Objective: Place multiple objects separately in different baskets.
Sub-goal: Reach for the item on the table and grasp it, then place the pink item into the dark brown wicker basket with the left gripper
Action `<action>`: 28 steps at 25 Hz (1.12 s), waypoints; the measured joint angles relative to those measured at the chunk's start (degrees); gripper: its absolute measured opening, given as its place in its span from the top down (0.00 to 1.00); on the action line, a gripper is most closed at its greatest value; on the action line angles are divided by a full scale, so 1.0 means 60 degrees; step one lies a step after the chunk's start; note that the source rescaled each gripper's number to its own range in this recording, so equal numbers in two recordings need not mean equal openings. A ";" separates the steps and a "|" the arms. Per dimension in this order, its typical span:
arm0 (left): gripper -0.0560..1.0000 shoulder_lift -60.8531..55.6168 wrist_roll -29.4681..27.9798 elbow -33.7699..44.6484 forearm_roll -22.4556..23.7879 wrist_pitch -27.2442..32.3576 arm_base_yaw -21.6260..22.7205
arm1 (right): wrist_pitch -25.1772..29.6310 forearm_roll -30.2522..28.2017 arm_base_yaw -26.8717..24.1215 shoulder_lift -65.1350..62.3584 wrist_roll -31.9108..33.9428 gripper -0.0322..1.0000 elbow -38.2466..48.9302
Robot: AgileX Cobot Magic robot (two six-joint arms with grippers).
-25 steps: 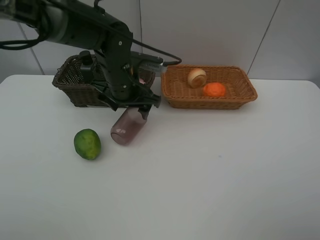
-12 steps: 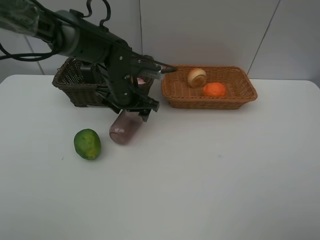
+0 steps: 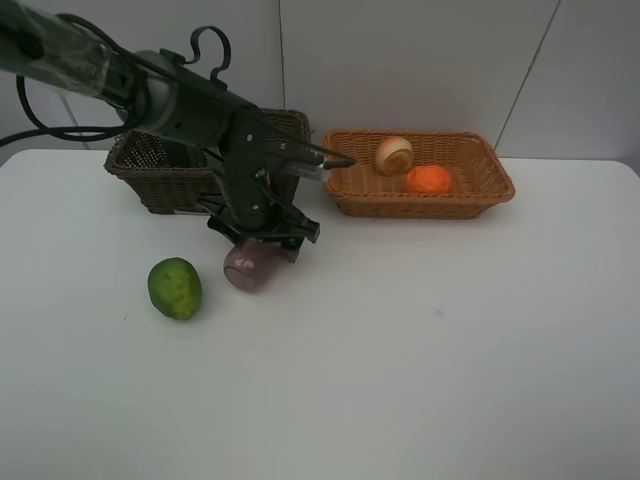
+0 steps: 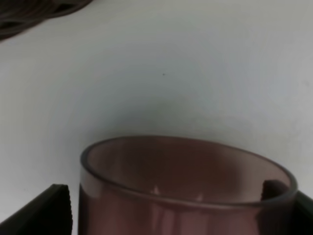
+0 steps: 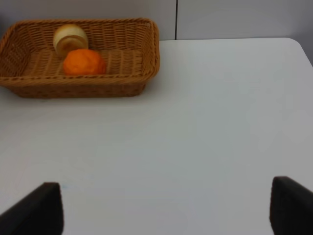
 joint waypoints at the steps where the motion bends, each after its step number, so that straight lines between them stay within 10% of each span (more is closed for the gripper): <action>1: 0.01 0.0000 0.0076 0.0000 -0.0008 0.0000 0.0000 | 0.0000 0.0000 0.0000 0.0000 0.0000 0.12 0.0000; 5: 0.27 0.0000 0.0227 0.0000 -0.0019 0.0009 0.0017 | 0.0000 0.0000 0.0000 0.0000 0.0000 0.12 0.0000; 28: 0.27 -0.0660 0.0218 0.0010 -0.0070 0.0712 0.0017 | 0.0000 0.0000 0.0000 0.0000 0.0000 0.12 0.0000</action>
